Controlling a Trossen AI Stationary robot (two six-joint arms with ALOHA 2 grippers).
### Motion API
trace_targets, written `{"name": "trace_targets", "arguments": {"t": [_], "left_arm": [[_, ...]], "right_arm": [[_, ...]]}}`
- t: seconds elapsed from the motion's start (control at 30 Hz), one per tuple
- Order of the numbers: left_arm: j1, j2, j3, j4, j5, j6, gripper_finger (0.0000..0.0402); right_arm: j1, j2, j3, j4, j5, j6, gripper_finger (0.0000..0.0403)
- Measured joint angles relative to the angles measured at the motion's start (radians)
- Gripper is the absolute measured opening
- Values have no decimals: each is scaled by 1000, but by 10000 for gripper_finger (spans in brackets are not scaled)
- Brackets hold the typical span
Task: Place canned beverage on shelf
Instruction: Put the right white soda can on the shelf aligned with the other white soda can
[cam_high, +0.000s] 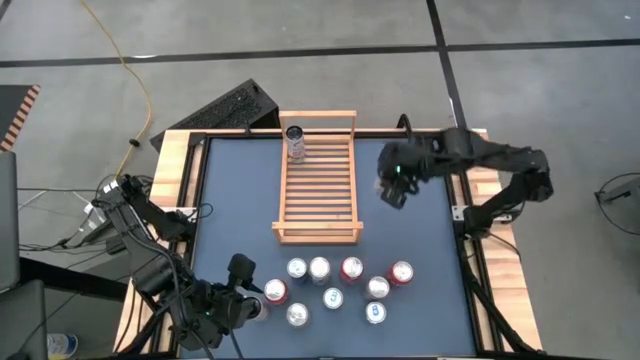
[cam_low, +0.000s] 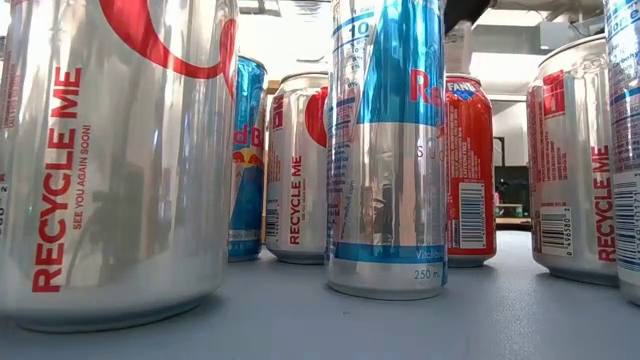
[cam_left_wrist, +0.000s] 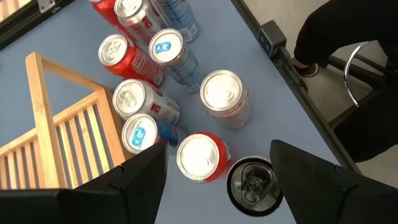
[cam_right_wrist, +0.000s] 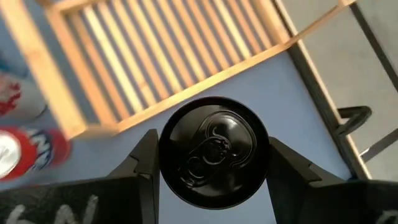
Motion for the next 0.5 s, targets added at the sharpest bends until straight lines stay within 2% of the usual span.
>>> {"name": "trace_targets", "arguments": {"t": [0.1,0.3,0.5], "left_arm": [[-2,0,0,-20,0,-13,268],[-21,0,0,-30,-19,-17,268],[-21,-1,0,-29,-52,-18,268]], "right_arm": [[-93,-23,-54,92,-70,-56,179],[-246,-72,-245,217,-175,-113,179],[-317,-76,-409,349,-284,-157,180]]}}
